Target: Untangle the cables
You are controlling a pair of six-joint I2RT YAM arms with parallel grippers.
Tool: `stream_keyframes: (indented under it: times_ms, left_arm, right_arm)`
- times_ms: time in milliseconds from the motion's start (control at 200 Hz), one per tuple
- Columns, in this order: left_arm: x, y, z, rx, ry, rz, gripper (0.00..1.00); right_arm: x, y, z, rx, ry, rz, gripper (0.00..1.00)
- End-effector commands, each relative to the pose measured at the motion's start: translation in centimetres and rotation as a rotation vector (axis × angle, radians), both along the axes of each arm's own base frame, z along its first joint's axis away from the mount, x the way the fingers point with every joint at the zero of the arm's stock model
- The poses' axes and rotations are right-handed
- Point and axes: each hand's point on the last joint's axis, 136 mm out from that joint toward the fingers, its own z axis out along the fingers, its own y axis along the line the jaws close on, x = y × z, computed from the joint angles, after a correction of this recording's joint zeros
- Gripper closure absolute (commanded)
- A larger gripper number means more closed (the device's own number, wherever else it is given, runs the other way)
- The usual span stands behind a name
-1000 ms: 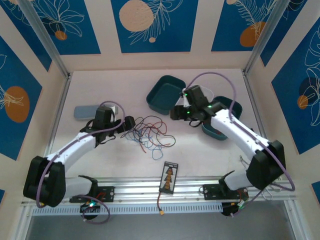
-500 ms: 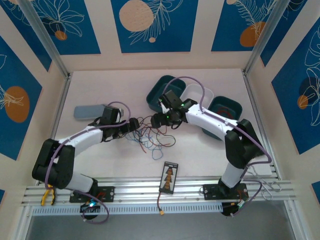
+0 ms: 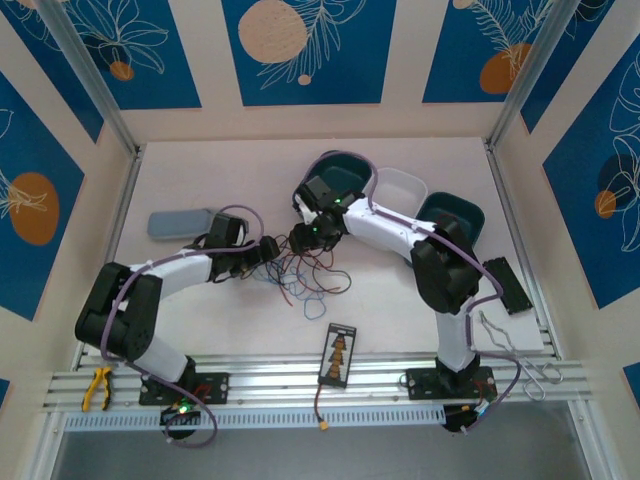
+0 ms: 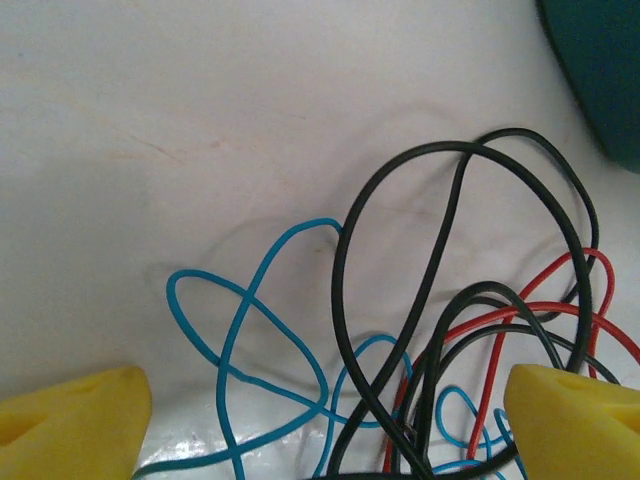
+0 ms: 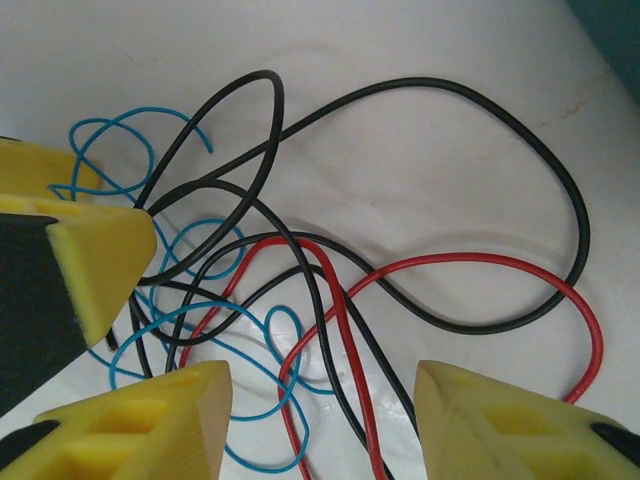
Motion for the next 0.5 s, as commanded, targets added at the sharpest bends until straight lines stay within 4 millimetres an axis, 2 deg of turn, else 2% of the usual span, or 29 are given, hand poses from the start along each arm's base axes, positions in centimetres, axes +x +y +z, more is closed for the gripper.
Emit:
stream_keyframes:
  times_ms: [0,290,495]
  left_arm:
    - [-0.1,-0.4,-0.4,-0.011,0.007,-0.001,0.11]
    - [-0.1,-0.5,-1.0,-0.015,0.018,0.001,0.16]
    - [-0.1,-0.7,-1.2,-0.021,0.028,-0.007,0.18]
  right_arm:
    - [-0.7,0.1,-0.6,-0.027,0.040,0.029,0.52]
    - [-1.0,-0.2,-2.4,-0.071,0.079,0.039,0.60]
    - [-0.8,-0.3,-2.6,-0.089,0.073,0.041,0.73]
